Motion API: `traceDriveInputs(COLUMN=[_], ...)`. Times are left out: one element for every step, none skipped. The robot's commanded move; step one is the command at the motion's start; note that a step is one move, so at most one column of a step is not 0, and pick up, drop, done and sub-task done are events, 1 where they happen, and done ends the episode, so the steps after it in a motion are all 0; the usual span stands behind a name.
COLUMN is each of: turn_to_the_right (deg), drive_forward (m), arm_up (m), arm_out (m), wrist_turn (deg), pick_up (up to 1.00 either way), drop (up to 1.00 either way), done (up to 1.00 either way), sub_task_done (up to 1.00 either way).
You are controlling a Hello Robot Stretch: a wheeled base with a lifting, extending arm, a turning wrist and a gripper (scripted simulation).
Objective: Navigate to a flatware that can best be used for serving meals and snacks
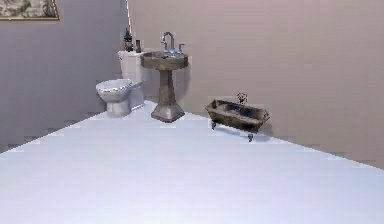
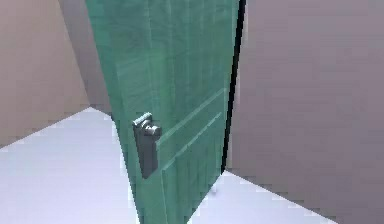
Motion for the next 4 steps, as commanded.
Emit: traceDriveInputs(turn_to_the_right=[18.0, 0.0, 45.0, 30.0], drive_forward=[0.0, 0.85, 0.0, 0.0], arm_up=[0.0, 0.0, 0.0, 0.0], arm_out=[0.0, 0.0, 0.0, 0.0], wrist_turn=[0.0, 0.0, 0.0, 0.0], pick_up=[0.0, 0.0, 0.0, 0.0], drop=[0.0, 0.0, 0.0, 0.0], done=[0.0, 0.0, 0.0, 0.0], sub_task_done=[0.0, 0.0, 0.0, 0.0])
